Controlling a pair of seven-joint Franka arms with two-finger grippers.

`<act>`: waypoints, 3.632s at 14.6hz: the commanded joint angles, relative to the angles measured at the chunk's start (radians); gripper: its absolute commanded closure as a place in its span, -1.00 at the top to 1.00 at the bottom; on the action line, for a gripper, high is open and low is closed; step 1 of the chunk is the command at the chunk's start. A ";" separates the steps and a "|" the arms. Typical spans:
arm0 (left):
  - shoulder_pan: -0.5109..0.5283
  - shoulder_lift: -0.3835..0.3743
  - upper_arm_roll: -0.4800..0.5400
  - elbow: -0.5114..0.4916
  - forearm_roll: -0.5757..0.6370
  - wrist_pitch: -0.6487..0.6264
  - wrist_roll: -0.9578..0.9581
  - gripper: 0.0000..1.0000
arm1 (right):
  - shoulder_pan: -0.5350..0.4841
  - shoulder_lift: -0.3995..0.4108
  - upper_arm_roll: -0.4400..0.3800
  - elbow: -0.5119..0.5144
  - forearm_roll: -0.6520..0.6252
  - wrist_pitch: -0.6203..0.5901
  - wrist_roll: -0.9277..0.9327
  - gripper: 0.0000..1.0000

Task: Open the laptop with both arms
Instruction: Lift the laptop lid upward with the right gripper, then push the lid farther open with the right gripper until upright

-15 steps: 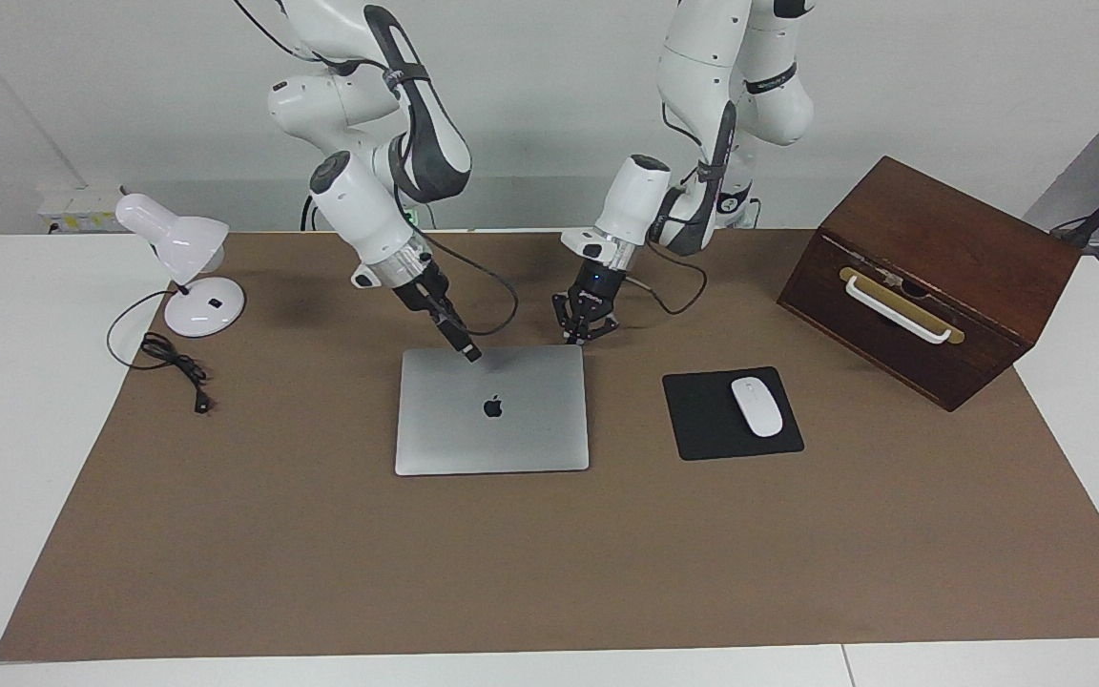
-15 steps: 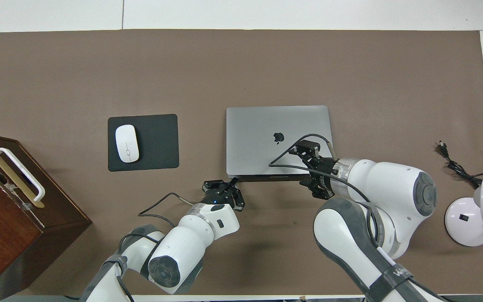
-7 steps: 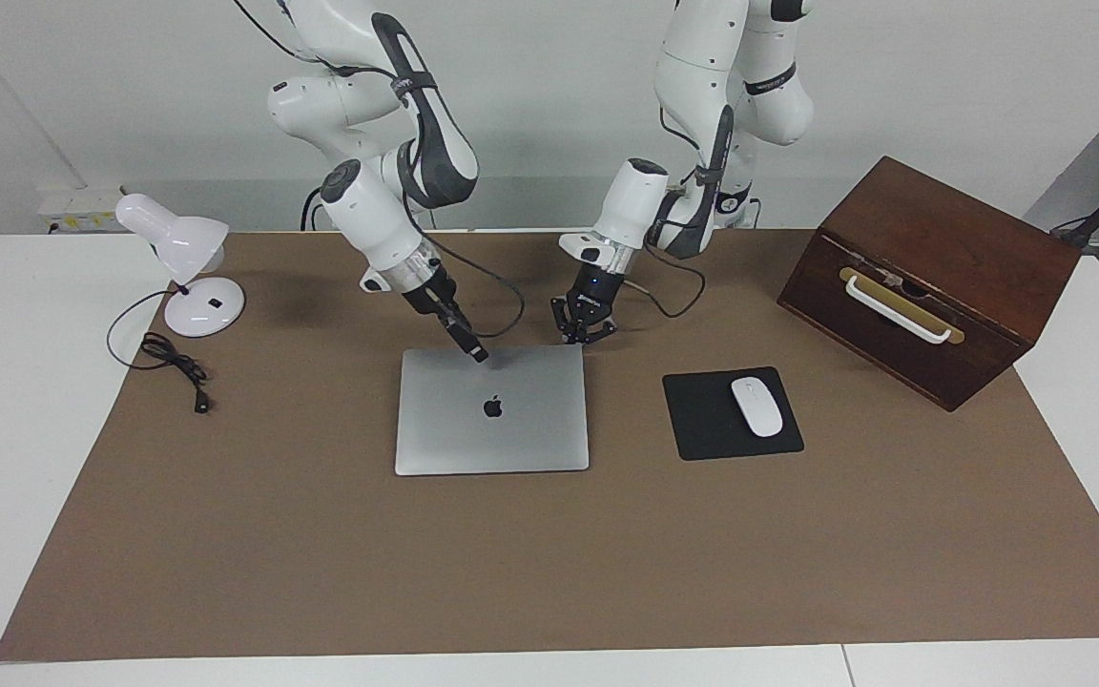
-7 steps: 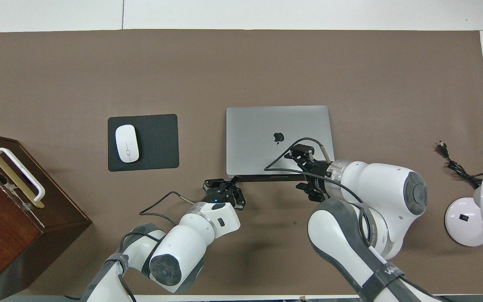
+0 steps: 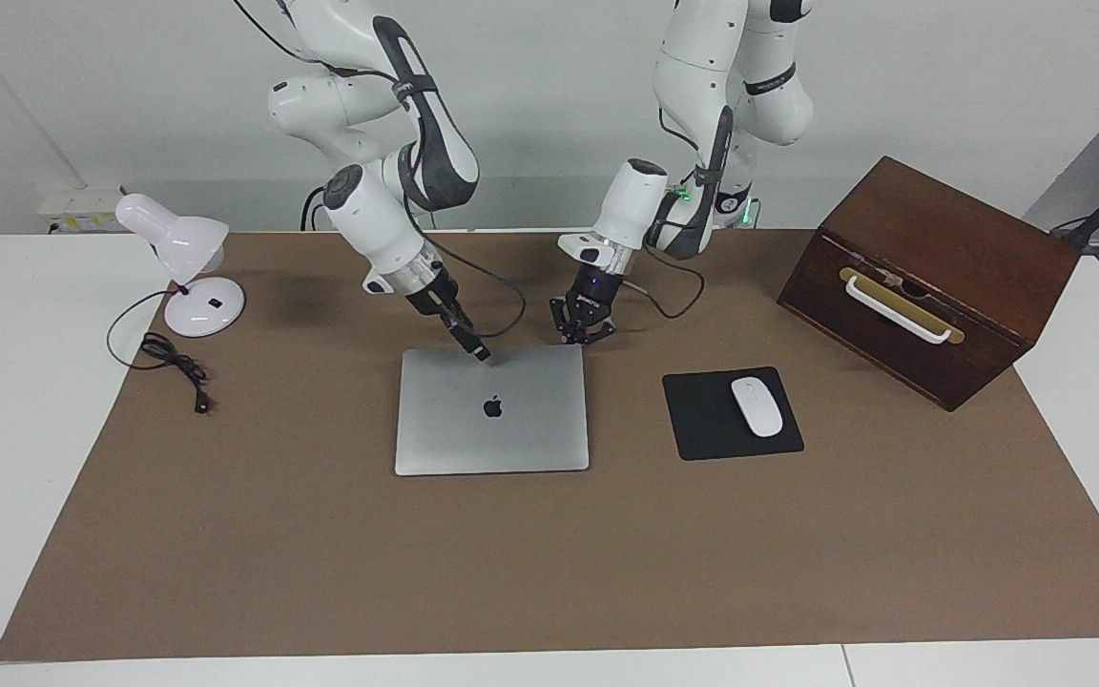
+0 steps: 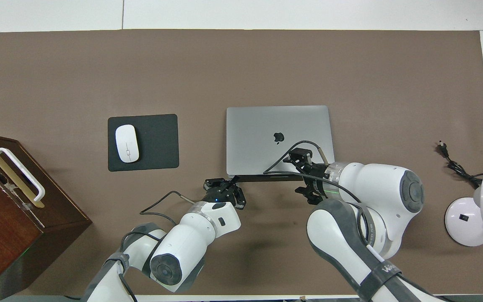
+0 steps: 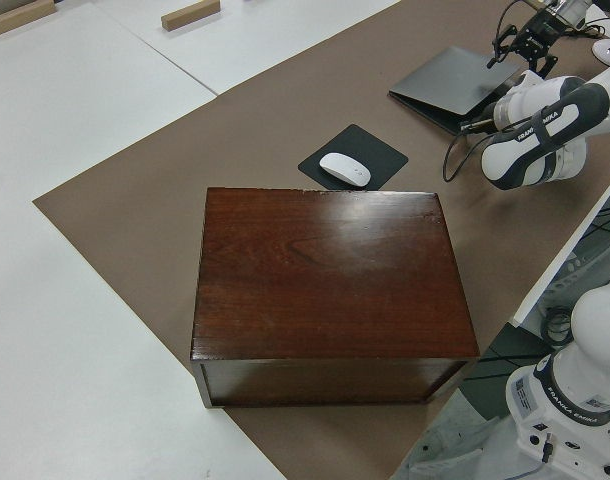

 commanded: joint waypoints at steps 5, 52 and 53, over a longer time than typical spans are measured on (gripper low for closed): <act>-0.023 0.057 0.018 0.038 -0.017 0.023 0.007 -1.00 | 0.009 0.034 0.001 0.006 0.034 -0.020 -0.002 1.00; -0.023 0.100 0.018 0.065 -0.016 0.023 0.012 -1.00 | -0.075 0.199 -0.008 0.383 0.017 -0.012 -0.143 1.00; -0.023 0.100 0.018 0.065 -0.016 0.023 0.012 -1.00 | -0.083 0.200 -0.008 0.397 0.015 -0.012 -0.143 1.00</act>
